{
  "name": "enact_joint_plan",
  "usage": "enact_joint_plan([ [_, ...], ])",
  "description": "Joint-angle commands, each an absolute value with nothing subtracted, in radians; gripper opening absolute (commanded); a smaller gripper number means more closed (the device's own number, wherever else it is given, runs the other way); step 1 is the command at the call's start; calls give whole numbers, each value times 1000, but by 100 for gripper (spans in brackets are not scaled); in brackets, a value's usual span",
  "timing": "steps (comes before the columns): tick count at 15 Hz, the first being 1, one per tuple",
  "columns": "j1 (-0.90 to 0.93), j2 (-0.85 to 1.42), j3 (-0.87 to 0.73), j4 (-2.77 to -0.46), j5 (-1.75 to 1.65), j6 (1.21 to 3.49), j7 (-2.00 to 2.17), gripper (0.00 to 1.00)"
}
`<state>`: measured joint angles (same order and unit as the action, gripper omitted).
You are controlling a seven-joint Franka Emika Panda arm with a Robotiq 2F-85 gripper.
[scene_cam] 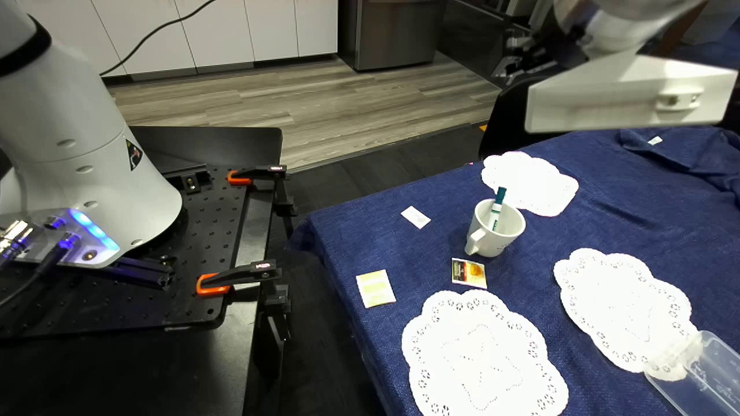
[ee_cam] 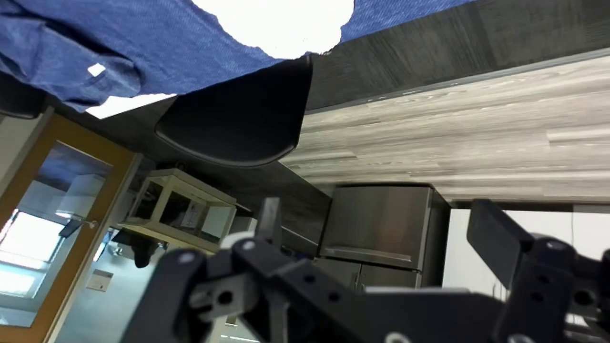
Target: Take the marker out of the mug
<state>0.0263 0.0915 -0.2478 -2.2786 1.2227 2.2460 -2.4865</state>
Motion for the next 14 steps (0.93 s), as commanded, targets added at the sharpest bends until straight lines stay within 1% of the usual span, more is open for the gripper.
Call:
enact_joint_plan([
  [1, -55, 212, -192, -2201, 1216, 2216, -2504, 100],
  [6, -75, 329, -142, -2127, 1175, 2265, -2470, 100],
  [7, -89, 286, -140, -2174, 1189, 2250, -2484, 100],
  [14, -97, 347, -125, -2124, 1181, 2247, -2475, 100],
])
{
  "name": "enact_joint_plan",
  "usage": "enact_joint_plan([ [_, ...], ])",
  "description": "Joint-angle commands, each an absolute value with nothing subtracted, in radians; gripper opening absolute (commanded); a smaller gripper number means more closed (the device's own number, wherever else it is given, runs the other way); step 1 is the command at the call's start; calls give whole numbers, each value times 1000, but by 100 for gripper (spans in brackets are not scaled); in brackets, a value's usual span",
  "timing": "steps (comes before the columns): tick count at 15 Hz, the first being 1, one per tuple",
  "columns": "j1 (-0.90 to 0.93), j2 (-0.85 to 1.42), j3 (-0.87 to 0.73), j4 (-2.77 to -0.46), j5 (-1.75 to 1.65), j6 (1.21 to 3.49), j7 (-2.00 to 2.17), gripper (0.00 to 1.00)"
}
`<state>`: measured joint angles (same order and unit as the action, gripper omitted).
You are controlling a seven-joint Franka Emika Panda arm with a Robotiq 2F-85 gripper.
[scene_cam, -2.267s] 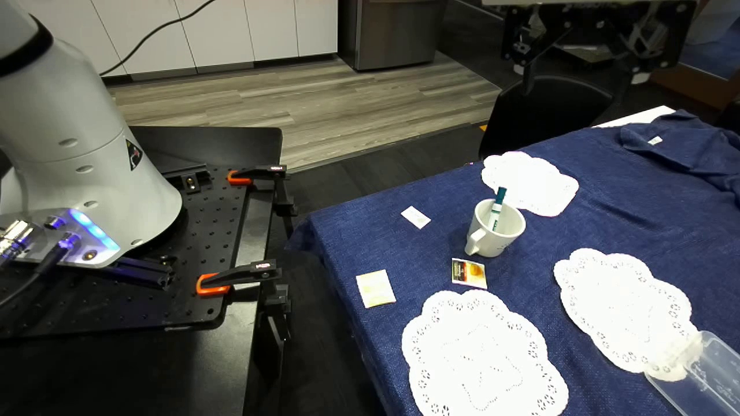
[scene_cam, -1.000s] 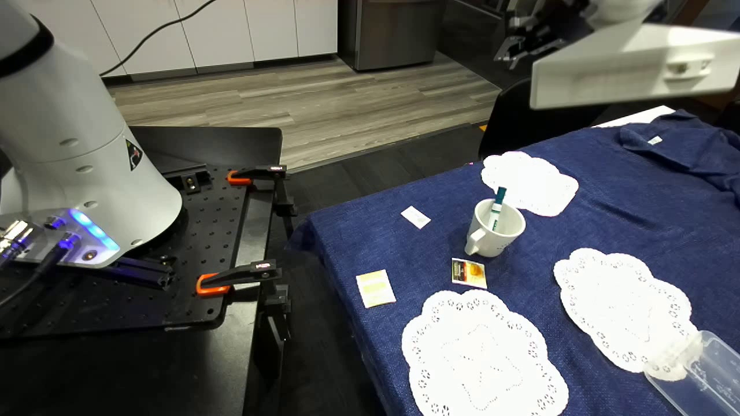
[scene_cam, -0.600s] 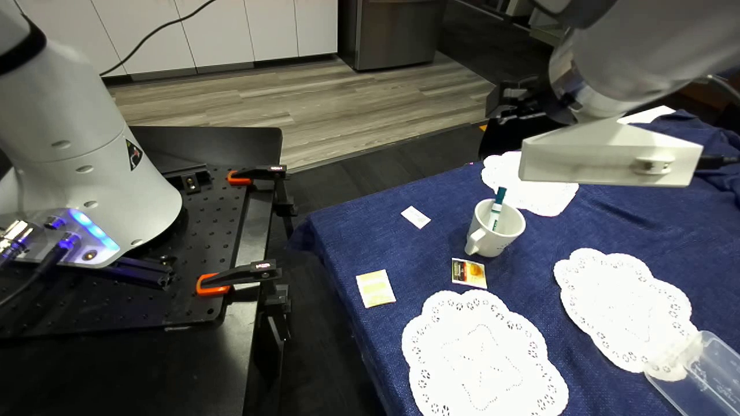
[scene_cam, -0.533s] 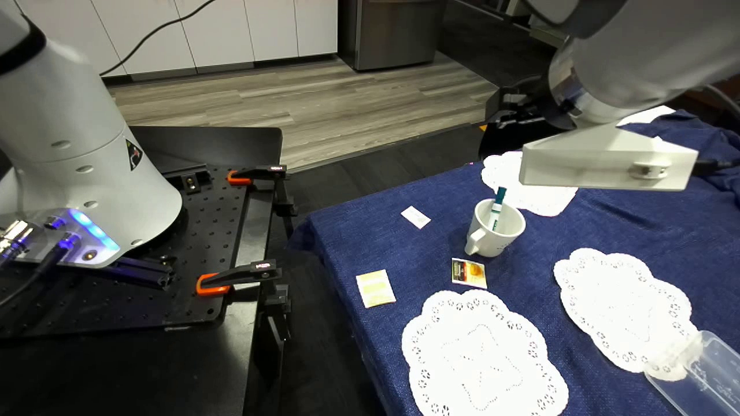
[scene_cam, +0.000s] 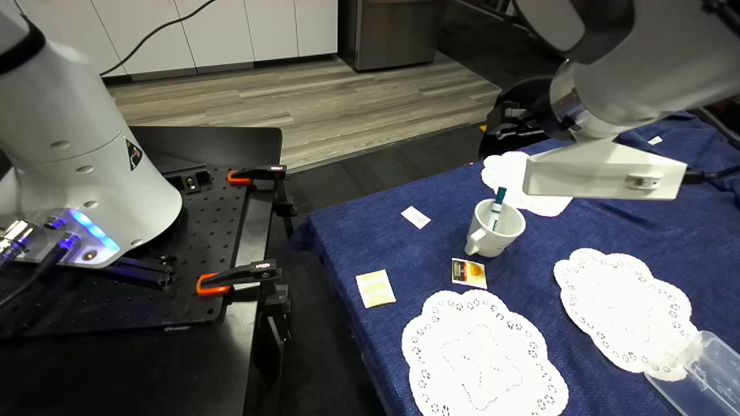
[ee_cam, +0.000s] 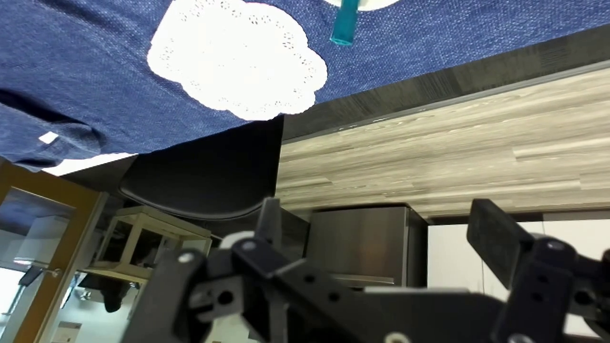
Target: Take the marker out of the mug
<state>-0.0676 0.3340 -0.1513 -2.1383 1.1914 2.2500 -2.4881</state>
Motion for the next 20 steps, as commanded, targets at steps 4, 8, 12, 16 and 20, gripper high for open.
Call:
enact_joint_plan([
  [4, -118, 419, -117, -2079, 1166, 2225, -2488, 100],
  [8, -137, 514, -111, -2013, 1170, 2235, -2483, 100],
  [12, -152, 603, -99, -1938, 1172, 2252, -2482, 91],
  [16, -152, 667, -85, -1880, 1160, 2256, -2471, 78],
  [20, -150, 722, -74, -1830, 1141, 2253, -2455, 70],
])
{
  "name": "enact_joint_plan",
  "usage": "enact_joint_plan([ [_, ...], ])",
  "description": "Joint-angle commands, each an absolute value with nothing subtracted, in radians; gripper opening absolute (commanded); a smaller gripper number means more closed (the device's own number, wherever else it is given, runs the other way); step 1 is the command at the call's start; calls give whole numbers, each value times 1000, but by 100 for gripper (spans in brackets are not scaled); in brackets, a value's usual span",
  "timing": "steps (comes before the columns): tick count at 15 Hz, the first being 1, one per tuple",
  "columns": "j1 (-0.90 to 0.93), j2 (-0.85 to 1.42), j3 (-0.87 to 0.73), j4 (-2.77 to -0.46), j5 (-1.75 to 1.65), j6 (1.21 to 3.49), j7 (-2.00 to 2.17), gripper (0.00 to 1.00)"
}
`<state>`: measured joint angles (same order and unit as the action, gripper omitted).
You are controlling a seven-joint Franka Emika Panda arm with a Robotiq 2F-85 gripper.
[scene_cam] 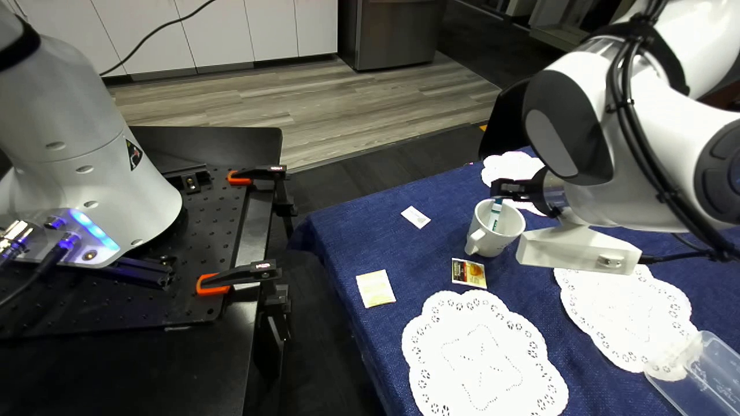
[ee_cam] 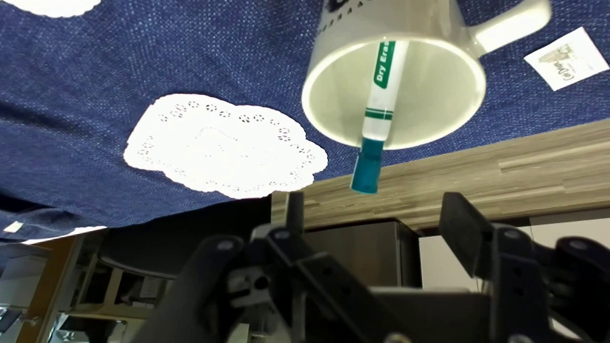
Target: Take the marker out of the mug
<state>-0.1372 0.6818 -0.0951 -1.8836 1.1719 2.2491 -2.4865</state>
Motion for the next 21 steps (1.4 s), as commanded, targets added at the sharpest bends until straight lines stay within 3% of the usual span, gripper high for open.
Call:
enact_joint_plan([
  [1, -151, 733, -71, -1820, 1134, 2250, -2452, 67],
  [7, -157, 780, -58, -1781, 1105, 2245, -2434, 53],
  [21, -167, 844, -38, -1725, 1064, 2235, -2424, 46],
])
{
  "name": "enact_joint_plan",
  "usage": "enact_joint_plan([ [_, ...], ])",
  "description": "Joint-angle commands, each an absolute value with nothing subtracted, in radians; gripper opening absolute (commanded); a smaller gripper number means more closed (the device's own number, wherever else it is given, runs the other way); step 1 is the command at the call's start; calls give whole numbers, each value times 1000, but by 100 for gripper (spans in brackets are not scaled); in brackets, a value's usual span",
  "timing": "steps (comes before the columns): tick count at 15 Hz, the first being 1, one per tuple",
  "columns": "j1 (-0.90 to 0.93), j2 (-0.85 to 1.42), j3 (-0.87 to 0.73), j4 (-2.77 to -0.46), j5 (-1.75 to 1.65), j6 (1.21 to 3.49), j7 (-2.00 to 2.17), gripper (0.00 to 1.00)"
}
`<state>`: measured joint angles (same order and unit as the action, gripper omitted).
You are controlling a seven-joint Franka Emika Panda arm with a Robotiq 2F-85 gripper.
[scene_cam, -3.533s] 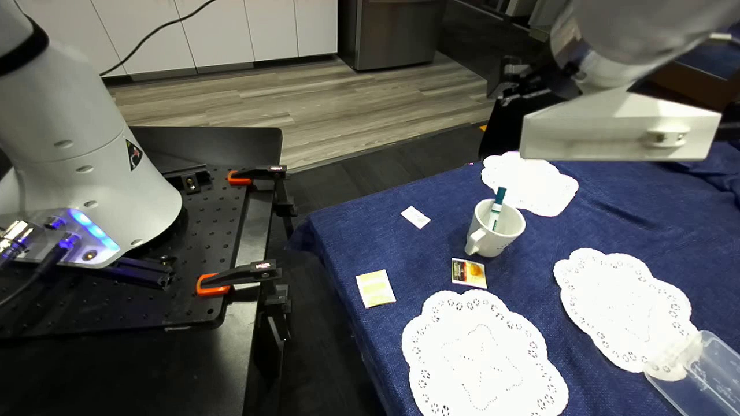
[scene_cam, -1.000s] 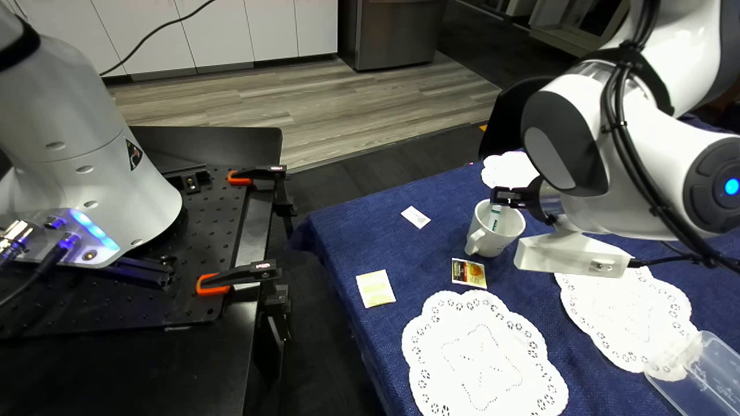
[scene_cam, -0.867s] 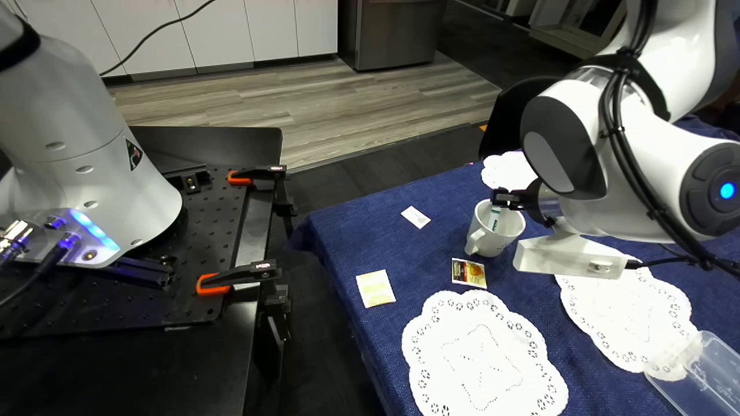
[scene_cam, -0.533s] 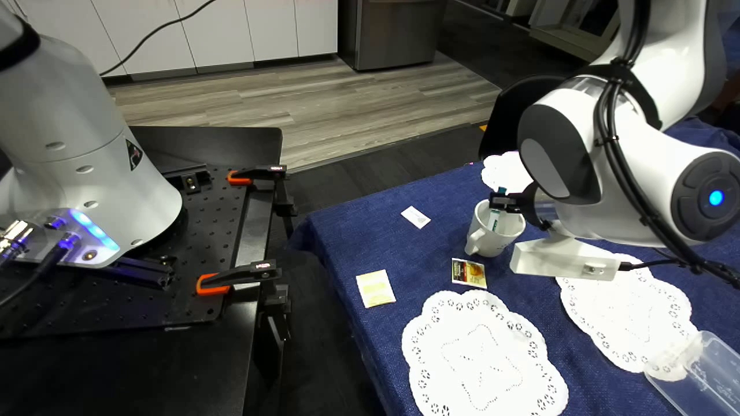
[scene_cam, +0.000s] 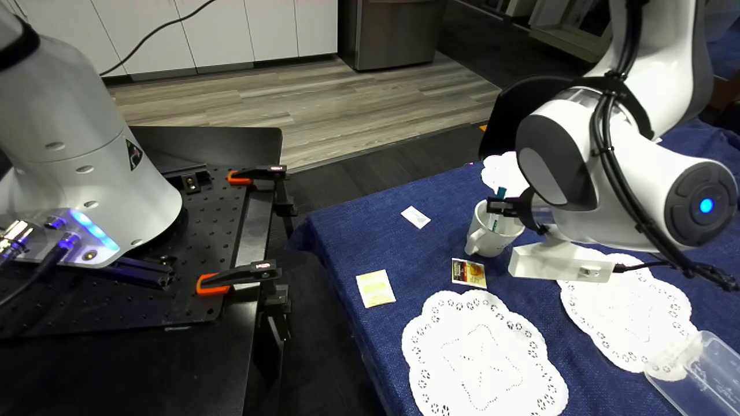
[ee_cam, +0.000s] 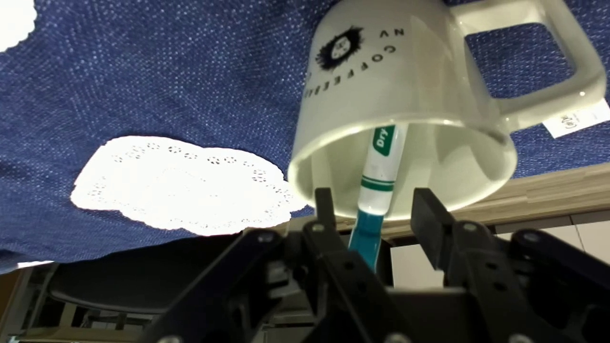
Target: Take the marker out of the mug
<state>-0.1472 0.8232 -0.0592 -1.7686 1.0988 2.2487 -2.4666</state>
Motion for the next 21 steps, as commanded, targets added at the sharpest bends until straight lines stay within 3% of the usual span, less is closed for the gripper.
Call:
enact_joint_plan([
  [1, -168, 850, -37, -1718, 1061, 2233, -2422, 46],
  [8, -174, 883, -18, -1675, 1021, 2219, -2389, 40],
  [11, -180, 889, -6, -1667, 1009, 2216, -2382, 30],
  [13, -183, 895, 0, -1663, 1005, 2213, -2377, 29],
  [15, -185, 897, 5, -1666, 1004, 2219, -2374, 11],
  [17, -185, 878, 9, -1691, 1014, 2236, -2386, 0],
  [18, -188, 862, 11, -1709, 1021, 2246, -2396, 5],
  [21, -200, 818, 17, -1757, 1045, 2264, -2428, 5],
])
